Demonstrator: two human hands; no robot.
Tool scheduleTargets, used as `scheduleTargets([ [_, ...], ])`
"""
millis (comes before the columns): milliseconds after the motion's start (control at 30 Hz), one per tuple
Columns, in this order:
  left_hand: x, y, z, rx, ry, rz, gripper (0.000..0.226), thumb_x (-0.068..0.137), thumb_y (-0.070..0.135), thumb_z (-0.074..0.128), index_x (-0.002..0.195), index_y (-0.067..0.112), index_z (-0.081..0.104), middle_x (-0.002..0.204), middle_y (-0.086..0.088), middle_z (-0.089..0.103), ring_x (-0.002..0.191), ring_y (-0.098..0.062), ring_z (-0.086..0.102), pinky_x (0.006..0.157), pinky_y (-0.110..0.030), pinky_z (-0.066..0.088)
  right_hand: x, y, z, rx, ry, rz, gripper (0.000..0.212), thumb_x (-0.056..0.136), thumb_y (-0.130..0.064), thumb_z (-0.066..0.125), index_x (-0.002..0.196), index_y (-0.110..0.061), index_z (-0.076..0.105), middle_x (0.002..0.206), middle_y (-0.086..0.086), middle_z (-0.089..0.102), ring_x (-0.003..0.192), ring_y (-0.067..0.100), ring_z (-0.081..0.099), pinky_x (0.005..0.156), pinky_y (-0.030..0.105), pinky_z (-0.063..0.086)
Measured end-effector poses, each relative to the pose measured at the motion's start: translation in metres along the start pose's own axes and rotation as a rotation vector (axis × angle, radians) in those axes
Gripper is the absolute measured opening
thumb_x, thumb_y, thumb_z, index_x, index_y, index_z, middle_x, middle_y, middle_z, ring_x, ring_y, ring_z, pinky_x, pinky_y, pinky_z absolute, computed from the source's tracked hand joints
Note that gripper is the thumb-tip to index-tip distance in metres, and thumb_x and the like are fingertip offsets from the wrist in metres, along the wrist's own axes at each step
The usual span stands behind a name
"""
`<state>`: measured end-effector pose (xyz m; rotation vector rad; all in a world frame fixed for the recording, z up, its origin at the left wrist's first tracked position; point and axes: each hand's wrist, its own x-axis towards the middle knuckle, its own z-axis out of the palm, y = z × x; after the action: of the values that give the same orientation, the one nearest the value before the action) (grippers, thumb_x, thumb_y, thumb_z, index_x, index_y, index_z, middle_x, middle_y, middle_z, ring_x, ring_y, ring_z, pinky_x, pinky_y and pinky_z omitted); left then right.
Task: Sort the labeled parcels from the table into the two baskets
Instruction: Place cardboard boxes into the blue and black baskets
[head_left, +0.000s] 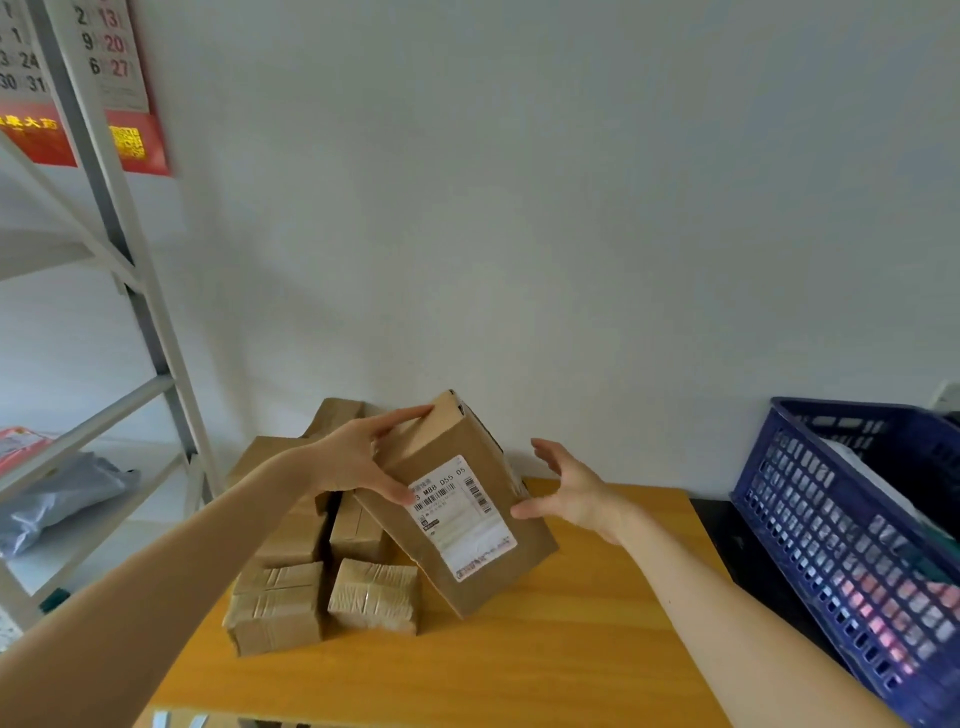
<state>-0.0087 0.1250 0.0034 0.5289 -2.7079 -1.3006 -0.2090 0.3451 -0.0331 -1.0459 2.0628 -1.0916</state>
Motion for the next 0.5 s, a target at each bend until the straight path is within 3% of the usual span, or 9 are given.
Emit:
scheduleTargets([
  [167,0.002,0.002,-0.001,0.053,-0.118,0.03,0.101,0.059,0.027,0.09,0.132,0.066,0.031,0.125,0.017,0.046,0.111,-0.009,0.052,0.078,-0.019,0.055,-0.006,-0.001,0.007,0.014,-0.227,-0.016,0.107,0.063,-0.016,0.089,0.147,-0.029,0.023,0.151,-0.008,0.031,0.138,0.009,0.028,0.11,0.027,0.03],
  [300,0.003,0.005,0.002,0.035,-0.123,0.025,0.095,0.058,0.029,0.09,0.126,0.068,0.036,0.123,0.022,0.047,0.111,-0.007,0.052,0.074,-0.013,0.053,-0.006,-0.001,0.012,0.085,-0.3,-0.041,0.101,0.063,-0.013,0.088,0.144,-0.034,0.031,0.142,-0.007,0.044,0.133,0.013,0.039,0.111,0.036,0.037],
  [400,0.006,0.005,0.003,-0.132,0.029,0.022,0.095,0.063,0.017,0.088,0.128,0.062,0.035,0.139,0.008,0.044,0.124,-0.014,0.048,0.087,-0.02,0.051,-0.004,0.002,0.013,0.237,-0.216,-0.003,0.091,0.063,-0.013,0.088,0.136,-0.037,0.038,0.129,-0.001,0.055,0.12,0.016,0.052,0.101,0.035,0.047],
  [500,0.007,0.004,0.007,-0.415,0.251,-0.057,0.112,0.064,0.008,0.086,0.146,0.048,0.021,0.15,-0.007,0.034,0.134,-0.029,0.04,0.104,-0.044,0.043,0.0,0.005,0.013,0.381,-0.106,0.032,0.093,0.063,-0.016,0.087,0.137,-0.037,0.035,0.123,0.009,0.062,0.112,0.024,0.061,0.09,0.037,0.053],
])
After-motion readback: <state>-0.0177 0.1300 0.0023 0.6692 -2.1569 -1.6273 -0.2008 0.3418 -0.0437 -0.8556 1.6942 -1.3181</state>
